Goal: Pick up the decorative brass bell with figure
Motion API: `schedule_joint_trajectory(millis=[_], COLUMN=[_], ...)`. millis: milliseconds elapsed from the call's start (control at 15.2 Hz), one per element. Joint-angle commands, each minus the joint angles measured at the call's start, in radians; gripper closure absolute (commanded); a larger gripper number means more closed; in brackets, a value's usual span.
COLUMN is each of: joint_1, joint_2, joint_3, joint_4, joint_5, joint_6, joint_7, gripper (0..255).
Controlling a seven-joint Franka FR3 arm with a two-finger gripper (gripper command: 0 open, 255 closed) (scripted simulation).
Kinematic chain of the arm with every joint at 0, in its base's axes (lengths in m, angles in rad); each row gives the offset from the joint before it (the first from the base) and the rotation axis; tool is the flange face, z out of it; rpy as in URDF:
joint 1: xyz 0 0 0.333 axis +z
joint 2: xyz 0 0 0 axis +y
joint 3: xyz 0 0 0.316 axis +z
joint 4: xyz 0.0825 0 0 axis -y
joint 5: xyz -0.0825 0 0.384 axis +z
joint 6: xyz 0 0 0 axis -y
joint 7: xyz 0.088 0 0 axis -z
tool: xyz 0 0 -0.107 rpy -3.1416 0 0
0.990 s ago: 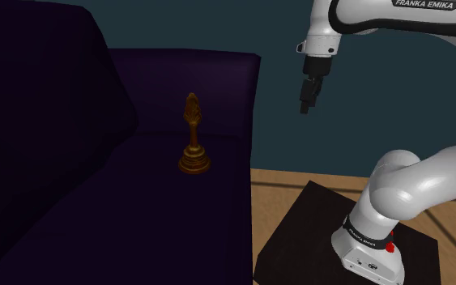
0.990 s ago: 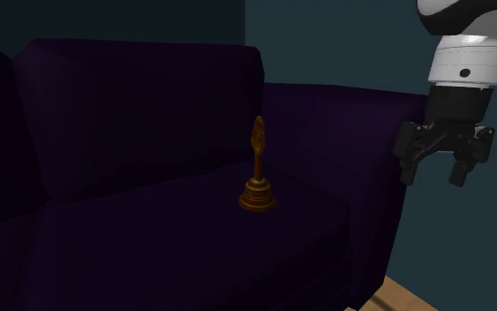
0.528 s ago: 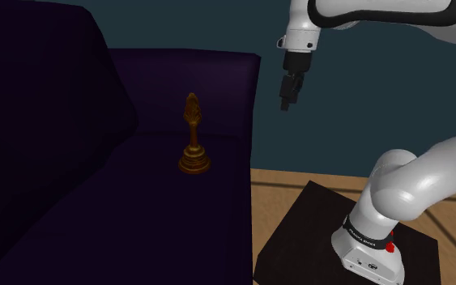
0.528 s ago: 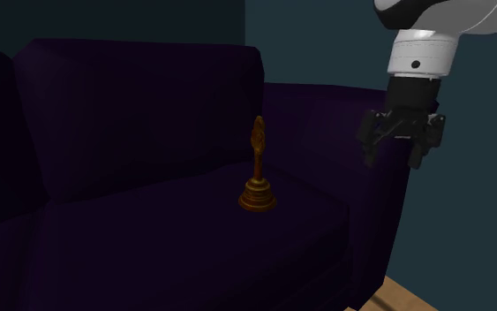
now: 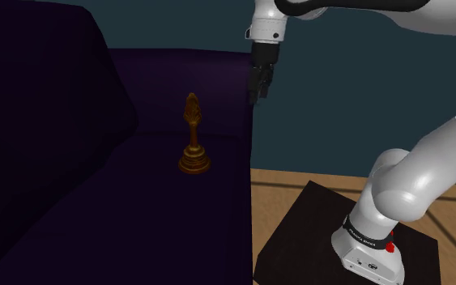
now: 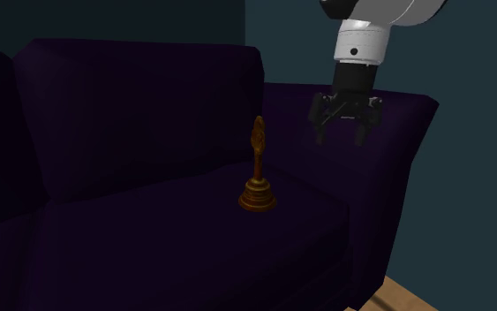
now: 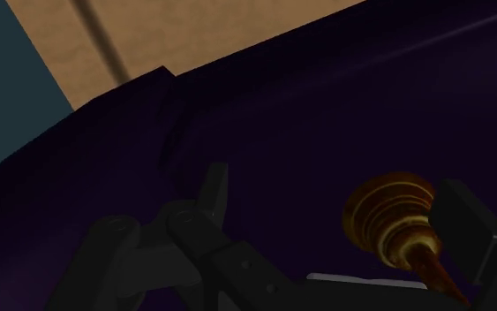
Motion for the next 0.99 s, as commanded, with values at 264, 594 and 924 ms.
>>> schedule_joint_trajectory(millis=[264,594,924], joint_1=[0.037,0.072,0.127], joint_2=[0.172,0.34,0.543], joint_3=[0.065,0.118,0.168], joint_4=[0.203,0.423,0.711], joint_5=[0.008,-0.011,-0.059], joint_6=[-0.001,-0.029,-0.096], joint_7=[0.056,0.109,0.167], gripper=[0,0,0])
